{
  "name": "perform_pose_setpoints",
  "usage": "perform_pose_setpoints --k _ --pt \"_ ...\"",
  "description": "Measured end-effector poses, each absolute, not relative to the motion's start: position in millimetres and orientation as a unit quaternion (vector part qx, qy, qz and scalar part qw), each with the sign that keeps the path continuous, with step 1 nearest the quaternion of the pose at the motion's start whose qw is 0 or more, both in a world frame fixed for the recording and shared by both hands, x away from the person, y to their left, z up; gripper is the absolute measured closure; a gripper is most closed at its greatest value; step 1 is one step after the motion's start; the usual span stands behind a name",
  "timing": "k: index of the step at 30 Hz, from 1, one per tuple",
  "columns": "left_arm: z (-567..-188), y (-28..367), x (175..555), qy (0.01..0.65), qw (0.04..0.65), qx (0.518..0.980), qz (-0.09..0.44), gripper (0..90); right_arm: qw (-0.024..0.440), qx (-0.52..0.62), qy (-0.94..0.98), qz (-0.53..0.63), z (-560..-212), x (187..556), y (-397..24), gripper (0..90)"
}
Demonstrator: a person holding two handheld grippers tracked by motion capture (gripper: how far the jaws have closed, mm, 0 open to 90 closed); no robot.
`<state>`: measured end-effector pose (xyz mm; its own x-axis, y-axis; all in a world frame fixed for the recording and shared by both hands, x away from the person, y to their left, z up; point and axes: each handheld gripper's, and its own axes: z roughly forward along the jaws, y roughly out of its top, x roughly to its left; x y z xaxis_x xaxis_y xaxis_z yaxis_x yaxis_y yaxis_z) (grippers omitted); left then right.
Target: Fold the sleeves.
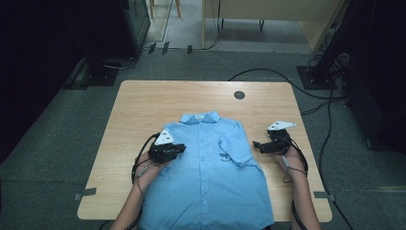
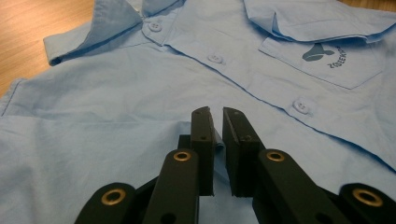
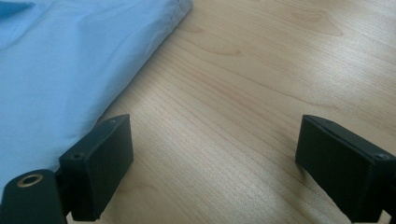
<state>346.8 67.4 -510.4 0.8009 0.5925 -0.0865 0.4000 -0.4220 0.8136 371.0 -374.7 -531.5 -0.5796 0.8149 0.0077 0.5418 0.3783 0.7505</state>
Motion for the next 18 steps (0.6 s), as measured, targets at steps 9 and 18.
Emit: perform_pose_setpoints --k 9,18 --pt "-504 74 349 0.307 0.484 0.814 0.092 60.8 0.186 0.419 0.809 0.368 -531 371 -375 10.8" --pt "-502 87 352 0.308 0.485 0.811 0.115 44.8 0.186 0.419 0.809 0.367 -531 371 -375 10.8"
